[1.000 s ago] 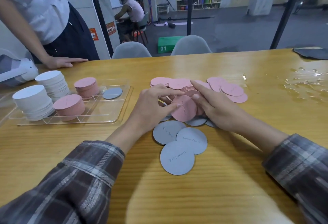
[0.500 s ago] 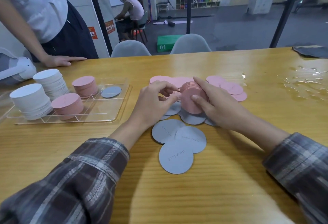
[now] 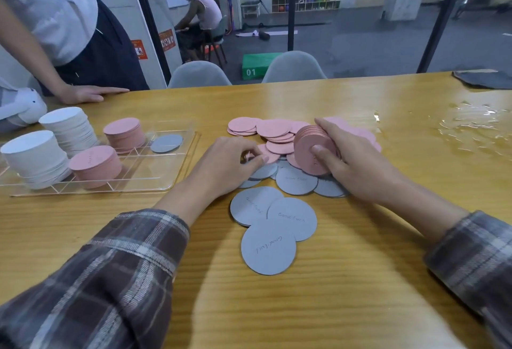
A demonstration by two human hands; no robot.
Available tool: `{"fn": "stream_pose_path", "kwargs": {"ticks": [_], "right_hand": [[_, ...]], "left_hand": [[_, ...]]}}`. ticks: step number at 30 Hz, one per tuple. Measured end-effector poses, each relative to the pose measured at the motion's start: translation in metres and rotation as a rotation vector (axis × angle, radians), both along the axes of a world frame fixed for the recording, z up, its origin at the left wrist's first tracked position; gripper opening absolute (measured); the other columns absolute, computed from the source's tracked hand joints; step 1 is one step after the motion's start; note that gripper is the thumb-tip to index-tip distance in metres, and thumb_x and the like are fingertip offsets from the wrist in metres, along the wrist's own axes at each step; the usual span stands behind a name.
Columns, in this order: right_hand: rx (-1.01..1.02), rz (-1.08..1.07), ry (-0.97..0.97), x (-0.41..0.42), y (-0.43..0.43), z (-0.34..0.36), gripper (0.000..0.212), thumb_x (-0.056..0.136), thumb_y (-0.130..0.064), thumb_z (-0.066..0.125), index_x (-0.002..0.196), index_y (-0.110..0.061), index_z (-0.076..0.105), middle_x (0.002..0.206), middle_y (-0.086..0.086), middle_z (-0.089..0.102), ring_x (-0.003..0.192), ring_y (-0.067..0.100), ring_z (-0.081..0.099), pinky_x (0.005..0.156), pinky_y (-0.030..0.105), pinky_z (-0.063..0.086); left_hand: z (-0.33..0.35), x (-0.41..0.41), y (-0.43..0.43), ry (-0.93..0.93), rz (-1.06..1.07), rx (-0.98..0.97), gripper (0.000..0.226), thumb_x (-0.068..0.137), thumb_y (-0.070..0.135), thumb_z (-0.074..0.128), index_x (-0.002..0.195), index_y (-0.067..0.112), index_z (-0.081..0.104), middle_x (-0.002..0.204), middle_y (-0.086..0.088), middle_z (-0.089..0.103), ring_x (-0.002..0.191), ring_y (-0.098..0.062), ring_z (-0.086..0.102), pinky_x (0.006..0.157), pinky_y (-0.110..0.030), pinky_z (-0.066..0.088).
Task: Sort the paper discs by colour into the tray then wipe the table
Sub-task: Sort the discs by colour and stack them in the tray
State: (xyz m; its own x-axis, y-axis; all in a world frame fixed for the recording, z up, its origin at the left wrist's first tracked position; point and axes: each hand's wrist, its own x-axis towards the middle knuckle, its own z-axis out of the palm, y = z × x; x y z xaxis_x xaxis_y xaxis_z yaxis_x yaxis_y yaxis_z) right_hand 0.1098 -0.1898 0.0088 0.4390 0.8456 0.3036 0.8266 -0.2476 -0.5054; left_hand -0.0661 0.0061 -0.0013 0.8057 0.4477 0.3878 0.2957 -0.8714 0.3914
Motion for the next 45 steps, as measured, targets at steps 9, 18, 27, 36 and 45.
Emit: {"fn": "stream_pose_path", "kwargs": {"ticks": [9,18,27,36,45], "right_hand": [[0.007,0.008,0.02,-0.009,0.001,0.0,0.062,0.106,-0.033,0.051,0.161,-0.016,0.028,0.149,0.004,0.054,0.139,0.027,0.045,0.107,0.031,0.034],[-0.004,-0.005,0.043,-0.011,0.001,-0.001,0.061,0.106,-0.032,0.051,0.161,-0.016,0.028,0.135,0.007,0.062,0.127,0.029,0.053,0.096,0.03,0.035],[0.02,0.007,0.089,-0.013,0.004,-0.002,0.059,0.108,-0.029,0.048,0.162,-0.02,0.026,0.081,-0.019,0.051,0.086,0.018,0.05,0.073,0.028,0.03],[0.039,0.093,0.161,-0.016,0.007,-0.005,0.054,0.11,-0.035,0.034,0.162,-0.028,0.023,0.096,-0.021,0.056,0.093,0.008,0.054,0.088,0.028,0.04],[-0.02,0.094,0.046,-0.02,0.006,-0.004,0.067,0.106,-0.029,0.051,0.164,-0.019,0.018,0.159,0.003,0.043,0.146,0.019,0.036,0.112,0.026,0.028]], "left_hand": [[0.005,-0.015,-0.011,-0.015,-0.049,-0.136,0.022,0.085,0.036,0.083,0.104,0.025,0.079,0.097,0.016,0.073,0.094,0.003,0.066,0.081,-0.024,0.056],[0.01,-0.019,-0.021,0.009,0.003,-0.014,0.033,0.083,0.038,0.085,0.113,0.024,0.078,0.097,0.008,0.077,0.091,-0.008,0.07,0.084,-0.039,0.059],[0.023,-0.02,-0.02,-0.146,-0.063,-0.4,0.022,0.085,0.009,0.083,0.098,0.027,0.082,0.088,0.006,0.075,0.075,-0.003,0.063,0.075,-0.016,0.051],[0.008,0.006,-0.046,-0.359,-0.05,-0.538,0.014,0.082,0.016,0.088,0.09,0.016,0.076,0.084,-0.003,0.074,0.067,-0.013,0.069,0.06,-0.032,0.062],[0.008,0.005,-0.041,-0.27,-0.028,-0.313,0.016,0.085,0.03,0.085,0.084,0.019,0.075,0.081,0.01,0.075,0.074,-0.004,0.071,0.071,-0.017,0.054]]}}
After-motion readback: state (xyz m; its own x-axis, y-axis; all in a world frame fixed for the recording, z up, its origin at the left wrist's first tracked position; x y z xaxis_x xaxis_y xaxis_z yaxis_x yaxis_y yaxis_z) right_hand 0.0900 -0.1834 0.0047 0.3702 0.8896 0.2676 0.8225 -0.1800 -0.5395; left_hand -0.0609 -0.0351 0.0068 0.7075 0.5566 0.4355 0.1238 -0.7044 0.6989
